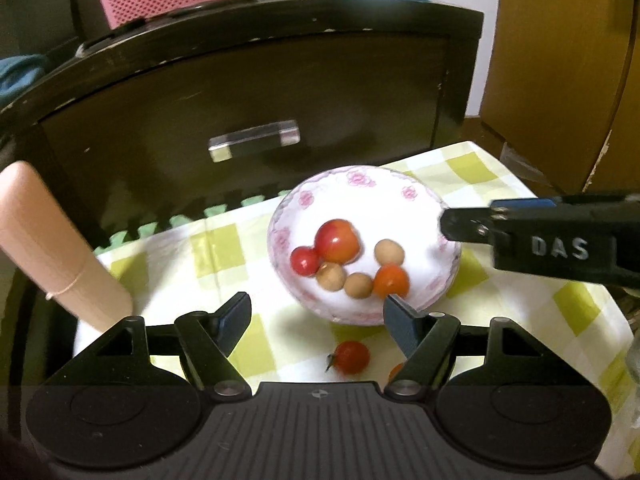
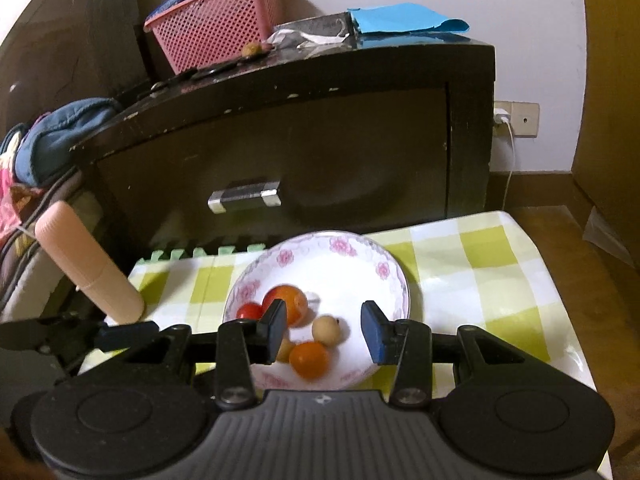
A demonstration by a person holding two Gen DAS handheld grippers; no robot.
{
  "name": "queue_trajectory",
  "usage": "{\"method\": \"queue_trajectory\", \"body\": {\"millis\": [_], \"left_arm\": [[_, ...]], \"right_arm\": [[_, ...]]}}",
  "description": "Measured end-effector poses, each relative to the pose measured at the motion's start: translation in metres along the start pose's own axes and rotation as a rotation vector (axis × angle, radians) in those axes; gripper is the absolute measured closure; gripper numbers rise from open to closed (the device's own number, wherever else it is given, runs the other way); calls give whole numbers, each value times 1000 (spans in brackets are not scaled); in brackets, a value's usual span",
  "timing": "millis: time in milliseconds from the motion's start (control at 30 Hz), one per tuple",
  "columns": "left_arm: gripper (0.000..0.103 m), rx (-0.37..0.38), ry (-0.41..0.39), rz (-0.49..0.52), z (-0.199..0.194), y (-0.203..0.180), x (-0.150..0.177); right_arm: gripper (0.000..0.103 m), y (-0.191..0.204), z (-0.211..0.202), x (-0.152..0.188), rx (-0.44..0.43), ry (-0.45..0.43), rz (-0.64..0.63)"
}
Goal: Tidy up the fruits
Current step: 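Lift both open grippers away from the plate toward the remaining fruits, then move the right gripper around an orange mandarin while the left gripper approaches a red tomato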
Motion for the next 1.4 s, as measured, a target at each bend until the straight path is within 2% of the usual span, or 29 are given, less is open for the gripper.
{"method": "queue_trajectory", "body": {"millis": [567, 700, 867, 1100, 1400], "left_arm": [[19, -56, 59, 19, -25, 19, 29], [16, -72, 74, 31, -28, 23, 36], [15, -88, 115, 44, -26, 28, 46], [15, -84, 154, 55, -20, 32, 56], [15, -97, 162, -4, -18, 48, 52]], "right_arm": [[64, 17, -29, 48, 6, 115, -77], [64, 21, -33, 55, 7, 129, -93], [64, 25, -35, 69, 5, 171, -105], [64, 37, -31, 90, -33, 236, -144], [64, 55, -21, 112, -82, 314, -177]]}}
Point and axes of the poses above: each gripper's, at about its wrist camera, not at the fingertips, and z roughly the way its jaws point, y to its left, x to its underside, the point moved 8 cm from there along z, roughly the way its jaws point, and after that the axes turned 12 degrees about -y, right-handed, at the moved point
